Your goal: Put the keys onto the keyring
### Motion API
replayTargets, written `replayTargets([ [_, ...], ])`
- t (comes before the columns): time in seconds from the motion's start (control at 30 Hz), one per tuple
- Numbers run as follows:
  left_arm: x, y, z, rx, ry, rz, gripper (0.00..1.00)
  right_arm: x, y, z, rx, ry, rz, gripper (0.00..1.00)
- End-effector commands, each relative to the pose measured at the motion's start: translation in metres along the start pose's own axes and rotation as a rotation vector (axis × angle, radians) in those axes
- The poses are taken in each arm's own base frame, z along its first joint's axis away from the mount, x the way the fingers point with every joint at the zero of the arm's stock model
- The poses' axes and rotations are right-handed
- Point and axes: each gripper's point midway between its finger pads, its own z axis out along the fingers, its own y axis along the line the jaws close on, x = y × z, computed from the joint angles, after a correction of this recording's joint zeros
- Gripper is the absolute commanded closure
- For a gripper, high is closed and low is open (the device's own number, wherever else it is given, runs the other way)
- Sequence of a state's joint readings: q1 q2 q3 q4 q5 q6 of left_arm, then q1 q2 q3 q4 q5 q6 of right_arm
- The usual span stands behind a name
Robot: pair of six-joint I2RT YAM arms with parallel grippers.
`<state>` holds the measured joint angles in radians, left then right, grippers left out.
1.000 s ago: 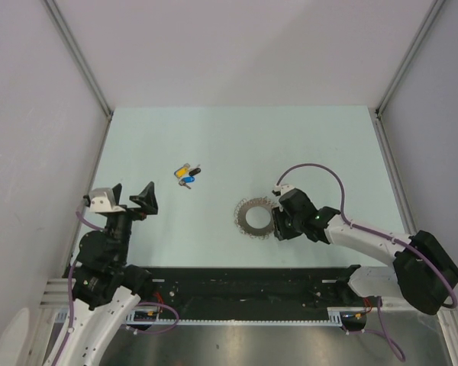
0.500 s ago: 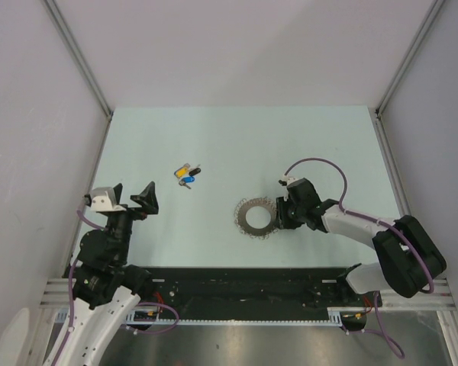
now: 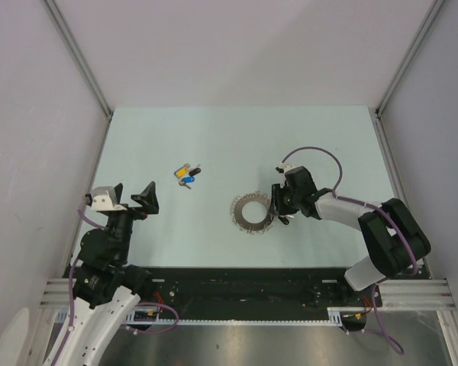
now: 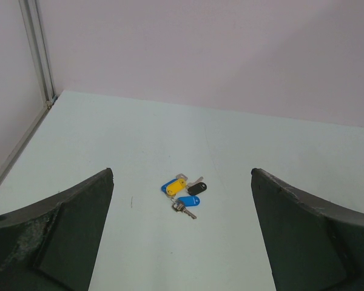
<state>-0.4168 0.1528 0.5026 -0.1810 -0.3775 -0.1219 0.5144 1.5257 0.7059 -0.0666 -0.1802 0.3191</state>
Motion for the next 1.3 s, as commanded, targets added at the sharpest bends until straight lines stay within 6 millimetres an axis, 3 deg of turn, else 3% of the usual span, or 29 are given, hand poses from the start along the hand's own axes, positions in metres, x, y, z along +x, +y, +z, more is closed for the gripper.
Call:
replayTargets([
  [0.0,-0.001,-0.004,0.003,0.019,-0.012,0.016,0.0,-0.056,0.009,-0.008,-0.001,-0.159,-0.069,0.6],
  [0.13,-0.002,-0.003,0.002,0.019,-0.015,0.015,0.0,-0.056,0.012,-0.026,0.043,-0.178,-0.093,0.6],
  [0.37,-0.004,-0.004,0.001,0.023,-0.022,0.009,0.0,-0.019,0.026,-0.043,0.167,-0.116,-0.176,0.59],
  [0.63,-0.006,-0.005,0.0,0.029,-0.031,0.004,0.0,0.002,0.055,-0.035,0.161,-0.111,-0.154,0.59],
  [0.93,-0.005,-0.005,0.0,0.028,-0.028,0.003,0.0,0.021,0.05,-0.018,0.233,-0.075,-0.167,0.59],
  [1.27,-0.005,-0.005,0.001,0.031,-0.026,0.005,0.0,0.015,0.019,-0.038,0.373,-0.093,-0.169,0.6],
])
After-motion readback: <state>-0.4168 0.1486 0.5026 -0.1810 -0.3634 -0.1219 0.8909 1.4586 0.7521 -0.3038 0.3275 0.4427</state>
